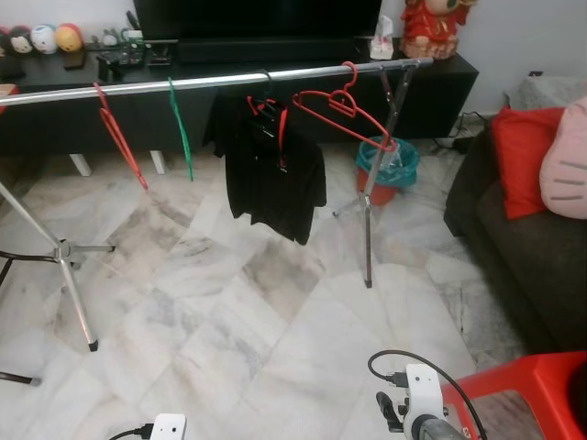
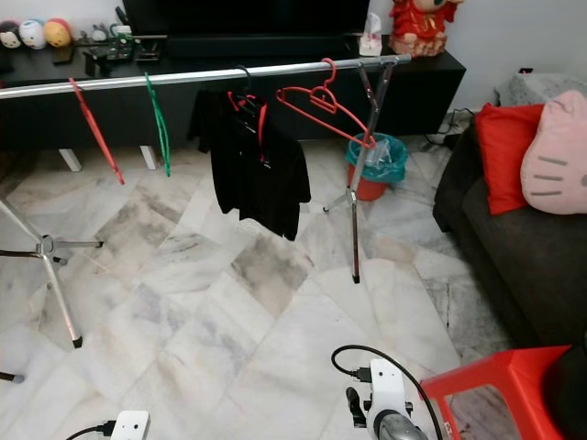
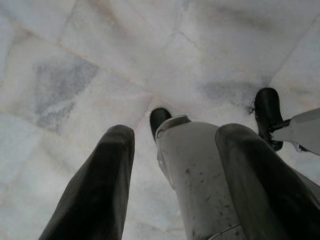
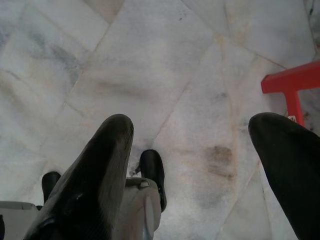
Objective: Hang hanger
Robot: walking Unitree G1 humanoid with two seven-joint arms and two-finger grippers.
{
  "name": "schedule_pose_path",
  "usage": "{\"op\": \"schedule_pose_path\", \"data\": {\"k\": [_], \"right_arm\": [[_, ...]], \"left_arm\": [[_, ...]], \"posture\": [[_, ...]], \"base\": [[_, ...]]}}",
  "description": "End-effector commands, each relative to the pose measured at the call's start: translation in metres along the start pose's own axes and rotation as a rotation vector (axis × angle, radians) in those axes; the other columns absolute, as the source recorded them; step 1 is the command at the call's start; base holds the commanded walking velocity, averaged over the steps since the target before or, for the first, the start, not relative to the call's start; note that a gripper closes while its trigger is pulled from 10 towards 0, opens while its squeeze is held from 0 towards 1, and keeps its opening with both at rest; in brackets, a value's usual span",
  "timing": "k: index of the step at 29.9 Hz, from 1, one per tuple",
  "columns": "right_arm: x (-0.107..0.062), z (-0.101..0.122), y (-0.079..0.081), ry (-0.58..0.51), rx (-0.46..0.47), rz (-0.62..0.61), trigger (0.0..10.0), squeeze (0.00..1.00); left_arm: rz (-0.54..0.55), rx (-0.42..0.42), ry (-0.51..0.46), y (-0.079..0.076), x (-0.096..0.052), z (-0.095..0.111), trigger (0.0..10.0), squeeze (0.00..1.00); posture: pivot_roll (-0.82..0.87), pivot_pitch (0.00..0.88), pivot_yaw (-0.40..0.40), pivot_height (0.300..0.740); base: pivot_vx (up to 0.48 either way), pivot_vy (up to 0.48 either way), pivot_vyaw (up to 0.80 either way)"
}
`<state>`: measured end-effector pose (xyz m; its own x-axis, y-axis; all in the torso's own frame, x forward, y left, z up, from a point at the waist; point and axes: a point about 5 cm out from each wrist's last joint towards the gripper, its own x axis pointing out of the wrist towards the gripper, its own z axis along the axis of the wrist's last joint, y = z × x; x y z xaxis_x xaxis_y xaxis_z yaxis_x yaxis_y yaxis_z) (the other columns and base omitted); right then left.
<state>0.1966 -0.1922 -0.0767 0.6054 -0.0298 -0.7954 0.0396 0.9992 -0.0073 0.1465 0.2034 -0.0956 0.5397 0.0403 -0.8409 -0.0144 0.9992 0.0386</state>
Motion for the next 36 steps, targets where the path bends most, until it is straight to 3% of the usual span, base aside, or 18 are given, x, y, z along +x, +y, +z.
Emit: {"op": "schedule_pose_path", "data": {"k": [1, 11, 36], "right_arm": [[-0.0006, -0.0039, -0.0002, 0.015, -0.001, 0.001, 10.0, 0.0], [-0.0005, -0.0036, 0.0004, 0.014, 0.001, 0.001, 10.0, 0.0], [-0.0004, -0.0047, 0.0017, 0.02, 0.001, 0.004, 10.0, 0.0]], "left_arm": [[-0.002, -0.014, 0.05, -0.0018, -0.002, -0.0121, 10.0, 0.0], [-0.006, 0.004, 0.054, -0.0012, -0.0018, -0.0116, 10.0, 0.0], [-0.006, 0.028, 0.049, 0.0003, -0.002, -0.0108, 10.0, 0.0]], "posture": [[0.01, 0.064, -0.024, 0.74], [0.01, 0.065, -0.022, 0.74], [0.01, 0.068, -0.017, 0.74]], "base": [[0.0, 0.371, -0.69], [0.0, 0.244, -0.63], [0.0, 0.035, -0.64]]}}
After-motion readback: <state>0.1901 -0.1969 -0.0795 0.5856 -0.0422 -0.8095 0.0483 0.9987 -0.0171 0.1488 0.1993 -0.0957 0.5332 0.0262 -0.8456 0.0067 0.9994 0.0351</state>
